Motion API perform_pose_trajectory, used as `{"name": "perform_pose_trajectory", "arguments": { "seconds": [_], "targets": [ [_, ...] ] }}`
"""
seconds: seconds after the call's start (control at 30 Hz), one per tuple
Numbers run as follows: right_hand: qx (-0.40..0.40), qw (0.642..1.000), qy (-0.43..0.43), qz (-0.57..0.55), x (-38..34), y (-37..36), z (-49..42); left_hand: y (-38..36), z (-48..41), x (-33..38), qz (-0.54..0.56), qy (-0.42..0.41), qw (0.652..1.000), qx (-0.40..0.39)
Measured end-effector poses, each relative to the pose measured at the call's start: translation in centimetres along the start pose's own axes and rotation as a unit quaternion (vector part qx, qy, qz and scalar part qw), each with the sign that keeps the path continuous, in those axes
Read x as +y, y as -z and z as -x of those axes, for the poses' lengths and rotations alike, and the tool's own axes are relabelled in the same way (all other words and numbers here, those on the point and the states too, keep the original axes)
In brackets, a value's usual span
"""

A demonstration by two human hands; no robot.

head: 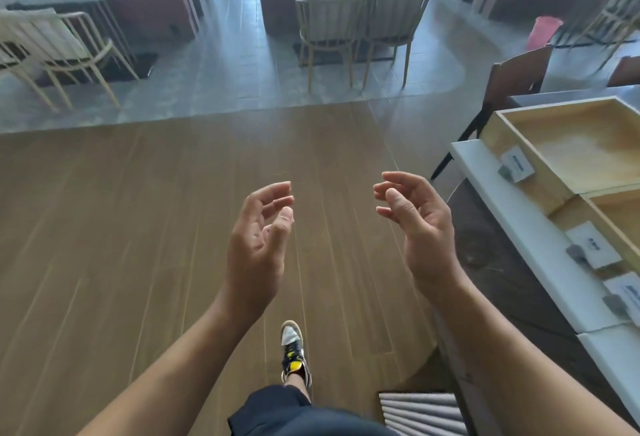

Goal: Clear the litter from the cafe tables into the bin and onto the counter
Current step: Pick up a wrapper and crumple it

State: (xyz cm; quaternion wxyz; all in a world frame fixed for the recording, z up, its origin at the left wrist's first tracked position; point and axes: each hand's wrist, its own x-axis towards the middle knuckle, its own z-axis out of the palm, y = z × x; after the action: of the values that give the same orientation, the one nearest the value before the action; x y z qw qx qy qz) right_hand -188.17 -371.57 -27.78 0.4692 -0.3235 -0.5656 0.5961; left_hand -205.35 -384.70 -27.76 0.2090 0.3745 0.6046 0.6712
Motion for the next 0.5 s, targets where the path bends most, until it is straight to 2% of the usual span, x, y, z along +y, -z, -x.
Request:
{"name": "perform_pose_trajectory", "arguments": {
  "seconds": [0.3,0.5],
  "targets": [
    [0.024,1.000,0.008,0.012,2.3,-7.8,-17.8,1.5,-20.2,-3.9,-0.005,-0.011,1.000,-0.027],
    [0.038,0.999,-0.006,0.005,4.8,-10.0,-27.8,0.6,-30.6,-6.6,-0.019,-0.008,0.999,-0.041]
  ]
}}
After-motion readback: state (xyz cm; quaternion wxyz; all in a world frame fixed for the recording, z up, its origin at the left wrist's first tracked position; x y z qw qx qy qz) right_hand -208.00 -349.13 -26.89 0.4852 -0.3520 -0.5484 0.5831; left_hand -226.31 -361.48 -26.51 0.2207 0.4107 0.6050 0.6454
